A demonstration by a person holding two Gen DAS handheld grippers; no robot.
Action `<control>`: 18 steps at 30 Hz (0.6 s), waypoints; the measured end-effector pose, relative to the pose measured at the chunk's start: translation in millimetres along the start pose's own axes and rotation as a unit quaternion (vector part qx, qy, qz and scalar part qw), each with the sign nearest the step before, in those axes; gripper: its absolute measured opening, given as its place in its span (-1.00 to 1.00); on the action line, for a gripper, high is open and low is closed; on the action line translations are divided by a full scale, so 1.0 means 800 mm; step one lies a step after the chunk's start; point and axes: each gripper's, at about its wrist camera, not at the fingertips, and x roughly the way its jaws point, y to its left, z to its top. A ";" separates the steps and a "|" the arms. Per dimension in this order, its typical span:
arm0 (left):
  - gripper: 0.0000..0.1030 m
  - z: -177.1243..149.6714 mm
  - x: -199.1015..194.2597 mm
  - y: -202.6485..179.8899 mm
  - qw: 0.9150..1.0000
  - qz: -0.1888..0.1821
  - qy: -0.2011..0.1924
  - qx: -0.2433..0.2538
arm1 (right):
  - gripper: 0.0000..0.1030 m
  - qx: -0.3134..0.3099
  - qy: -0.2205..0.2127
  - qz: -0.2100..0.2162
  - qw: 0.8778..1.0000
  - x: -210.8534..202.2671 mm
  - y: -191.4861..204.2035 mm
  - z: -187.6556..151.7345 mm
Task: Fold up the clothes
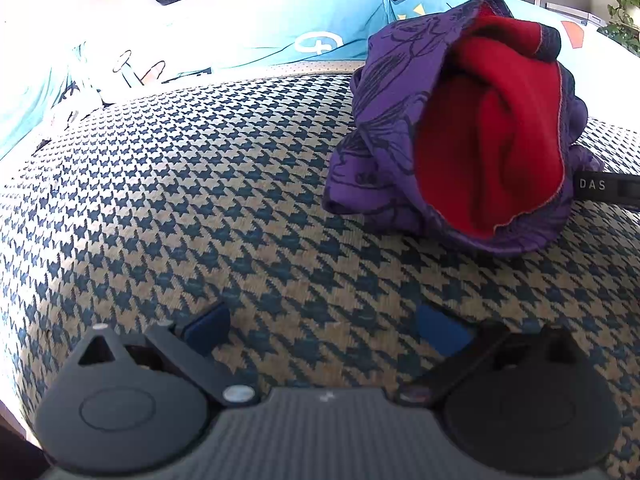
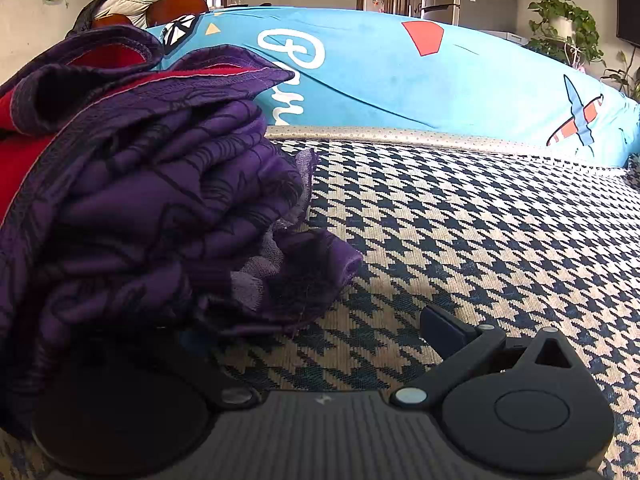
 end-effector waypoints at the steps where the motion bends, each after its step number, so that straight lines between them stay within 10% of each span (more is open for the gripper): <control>1: 1.00 -0.004 -0.006 -0.002 1.000 0.001 0.001 -0.001 | 1.00 0.000 0.000 0.000 1.000 0.000 0.000 0.000; 18: 1.00 0.003 -0.036 -0.002 0.998 0.015 0.053 -0.018 | 1.00 0.002 0.058 0.004 0.998 -0.026 0.009 -0.009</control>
